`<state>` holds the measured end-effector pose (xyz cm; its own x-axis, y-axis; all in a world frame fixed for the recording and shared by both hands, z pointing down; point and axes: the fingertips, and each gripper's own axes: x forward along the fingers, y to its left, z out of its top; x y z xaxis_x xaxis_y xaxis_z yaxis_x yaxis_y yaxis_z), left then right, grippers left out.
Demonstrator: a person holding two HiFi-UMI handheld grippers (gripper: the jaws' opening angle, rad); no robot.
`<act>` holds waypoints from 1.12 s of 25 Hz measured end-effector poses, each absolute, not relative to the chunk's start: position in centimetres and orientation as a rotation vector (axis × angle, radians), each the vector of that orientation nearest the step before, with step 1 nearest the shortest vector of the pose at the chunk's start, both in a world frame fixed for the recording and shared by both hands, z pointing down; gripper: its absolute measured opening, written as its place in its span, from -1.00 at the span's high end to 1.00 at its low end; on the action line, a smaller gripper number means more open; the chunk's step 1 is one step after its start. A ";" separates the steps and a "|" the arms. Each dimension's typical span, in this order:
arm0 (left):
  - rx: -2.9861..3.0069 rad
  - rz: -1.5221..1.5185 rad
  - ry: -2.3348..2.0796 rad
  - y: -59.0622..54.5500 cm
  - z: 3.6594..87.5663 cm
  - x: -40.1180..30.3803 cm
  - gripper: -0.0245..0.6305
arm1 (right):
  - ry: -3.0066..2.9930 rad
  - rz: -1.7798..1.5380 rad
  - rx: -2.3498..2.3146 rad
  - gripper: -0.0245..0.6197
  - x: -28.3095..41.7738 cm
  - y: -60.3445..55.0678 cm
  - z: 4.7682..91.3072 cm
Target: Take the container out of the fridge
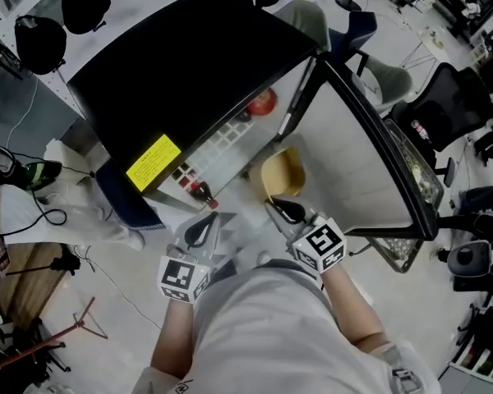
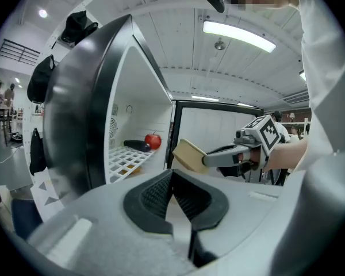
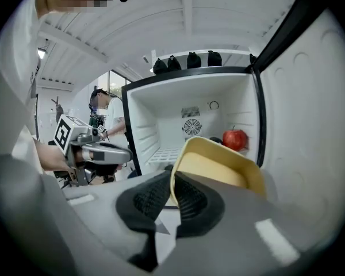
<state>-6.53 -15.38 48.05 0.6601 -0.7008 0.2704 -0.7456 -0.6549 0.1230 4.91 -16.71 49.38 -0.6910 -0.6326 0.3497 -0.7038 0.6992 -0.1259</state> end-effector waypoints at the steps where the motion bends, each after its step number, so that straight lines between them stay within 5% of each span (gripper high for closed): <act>1: 2.665 0.291 -1.156 -15.4 47.9 -6.1 0.90 | -2.631 0.369 1.072 0.85 5.2 -16.4 49.1; 28: 2.769 0.287 -0.931 -16.2 47.3 -2.4 0.90 | -2.614 0.382 1.344 0.85 9.9 -13.4 47.0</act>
<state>-2.44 -16.15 47.28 0.7822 -0.5718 0.2476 -0.6119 -0.7798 0.1323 9.86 -13.39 47.02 -0.5761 -0.7710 0.2715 -0.8164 0.5589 -0.1454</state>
